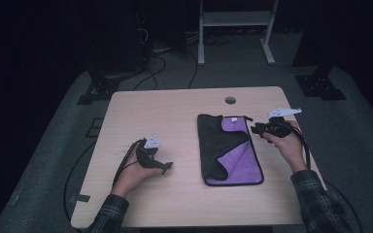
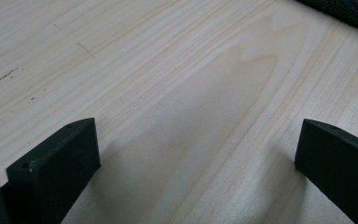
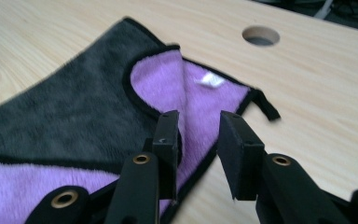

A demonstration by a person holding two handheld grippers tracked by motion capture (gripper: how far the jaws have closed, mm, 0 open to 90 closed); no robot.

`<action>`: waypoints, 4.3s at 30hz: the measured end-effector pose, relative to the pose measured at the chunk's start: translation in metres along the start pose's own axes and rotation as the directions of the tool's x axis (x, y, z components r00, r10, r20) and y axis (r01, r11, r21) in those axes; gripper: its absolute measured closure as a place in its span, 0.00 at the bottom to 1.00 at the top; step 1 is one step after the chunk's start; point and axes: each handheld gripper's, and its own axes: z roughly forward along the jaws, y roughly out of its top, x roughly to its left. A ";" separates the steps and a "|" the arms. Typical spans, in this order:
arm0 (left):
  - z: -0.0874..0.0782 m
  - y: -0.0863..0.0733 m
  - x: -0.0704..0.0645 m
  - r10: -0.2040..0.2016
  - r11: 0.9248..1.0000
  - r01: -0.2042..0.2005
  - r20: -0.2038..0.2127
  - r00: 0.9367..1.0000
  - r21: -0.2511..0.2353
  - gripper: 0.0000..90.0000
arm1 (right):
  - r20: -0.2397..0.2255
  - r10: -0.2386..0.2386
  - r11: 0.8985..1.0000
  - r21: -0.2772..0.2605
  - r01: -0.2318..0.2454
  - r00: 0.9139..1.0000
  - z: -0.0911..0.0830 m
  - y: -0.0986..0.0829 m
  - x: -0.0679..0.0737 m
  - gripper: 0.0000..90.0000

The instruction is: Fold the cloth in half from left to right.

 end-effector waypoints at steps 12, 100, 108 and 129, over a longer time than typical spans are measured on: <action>0.000 0.000 0.000 0.000 1.000 0.000 -0.001 1.000 -0.001 0.00 | -0.048 -0.026 0.999 0.031 0.027 0.999 0.034 0.018 0.018 0.73; 0.000 0.000 0.000 -0.001 1.000 0.001 -0.002 1.000 -0.004 0.00 | 0.248 0.064 0.994 0.066 -0.082 0.967 0.071 0.040 -0.031 0.73; 0.000 0.000 0.000 -0.001 1.000 0.001 -0.002 1.000 -0.005 0.00 | 0.143 0.058 0.997 0.038 -0.064 0.988 0.046 0.027 -0.010 0.71; 0.000 0.000 0.000 -0.001 1.000 0.001 -0.002 1.000 -0.002 0.00 | -0.042 -0.021 0.999 0.028 0.023 0.999 0.000 -0.009 0.052 0.56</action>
